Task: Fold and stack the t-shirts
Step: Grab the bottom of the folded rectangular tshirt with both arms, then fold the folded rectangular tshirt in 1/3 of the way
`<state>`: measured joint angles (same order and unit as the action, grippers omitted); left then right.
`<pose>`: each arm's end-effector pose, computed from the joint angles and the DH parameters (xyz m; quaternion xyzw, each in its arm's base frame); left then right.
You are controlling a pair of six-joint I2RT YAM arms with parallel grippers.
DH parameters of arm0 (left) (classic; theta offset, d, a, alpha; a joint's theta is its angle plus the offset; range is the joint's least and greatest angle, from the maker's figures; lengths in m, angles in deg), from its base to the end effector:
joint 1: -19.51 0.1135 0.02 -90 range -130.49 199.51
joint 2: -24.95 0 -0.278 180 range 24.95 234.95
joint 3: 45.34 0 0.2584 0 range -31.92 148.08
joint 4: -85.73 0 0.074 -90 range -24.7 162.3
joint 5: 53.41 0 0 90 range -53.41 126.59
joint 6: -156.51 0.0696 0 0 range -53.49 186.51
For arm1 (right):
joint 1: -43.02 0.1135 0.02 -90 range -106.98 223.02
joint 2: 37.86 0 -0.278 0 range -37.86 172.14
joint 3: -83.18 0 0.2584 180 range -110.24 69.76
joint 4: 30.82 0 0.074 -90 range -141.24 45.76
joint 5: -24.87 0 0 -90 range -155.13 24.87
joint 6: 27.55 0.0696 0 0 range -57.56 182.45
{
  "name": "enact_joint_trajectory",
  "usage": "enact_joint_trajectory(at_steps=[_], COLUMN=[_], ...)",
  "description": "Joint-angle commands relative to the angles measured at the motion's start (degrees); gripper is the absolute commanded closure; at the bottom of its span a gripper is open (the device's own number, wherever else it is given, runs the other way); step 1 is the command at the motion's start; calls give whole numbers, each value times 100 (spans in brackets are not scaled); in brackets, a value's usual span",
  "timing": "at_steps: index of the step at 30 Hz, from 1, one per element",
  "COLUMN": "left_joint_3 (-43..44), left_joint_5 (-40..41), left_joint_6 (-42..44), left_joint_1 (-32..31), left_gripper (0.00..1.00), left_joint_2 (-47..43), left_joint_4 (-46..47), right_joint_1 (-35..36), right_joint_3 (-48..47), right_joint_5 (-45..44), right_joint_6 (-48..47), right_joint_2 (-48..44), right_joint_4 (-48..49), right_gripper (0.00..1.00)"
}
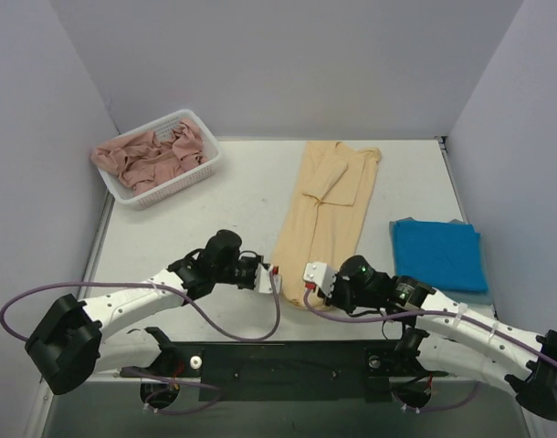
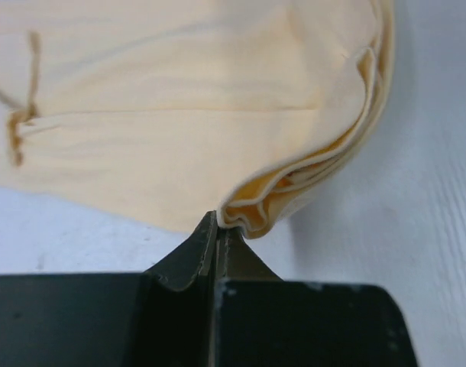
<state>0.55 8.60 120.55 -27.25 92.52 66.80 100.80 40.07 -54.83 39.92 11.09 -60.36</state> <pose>0.1522 -0.2095 0.1868 0.7437 0.4841 -0.1935 0.4185 0.1018 0.1849 0.2144 -0.6021 0.6498 0.2144 0.4114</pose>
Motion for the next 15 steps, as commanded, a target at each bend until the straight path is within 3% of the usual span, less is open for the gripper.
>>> enact_joint_trajectory(at_steps=[1, 8, 15], left_joint_3=[602, 1611, 3018], left_joint_5=[285, 267, 513], left_joint_6=[-2142, -2644, -2636], left_joint_1=[343, 870, 1090], left_gripper=[100, 100, 100], left_joint_2=[211, 1555, 3006], left_joint_4=[1480, 1964, 1842], right_joint_1=[-1151, -2874, -3773], right_joint_3=[-449, -1029, -1837], right_joint_5=[190, 437, 1095], right_joint_6=[196, -103, -499], right_joint_2=[87, 1106, 2390], right_joint_4=[-120, 616, 1198], right_gripper=[100, 100, 100])
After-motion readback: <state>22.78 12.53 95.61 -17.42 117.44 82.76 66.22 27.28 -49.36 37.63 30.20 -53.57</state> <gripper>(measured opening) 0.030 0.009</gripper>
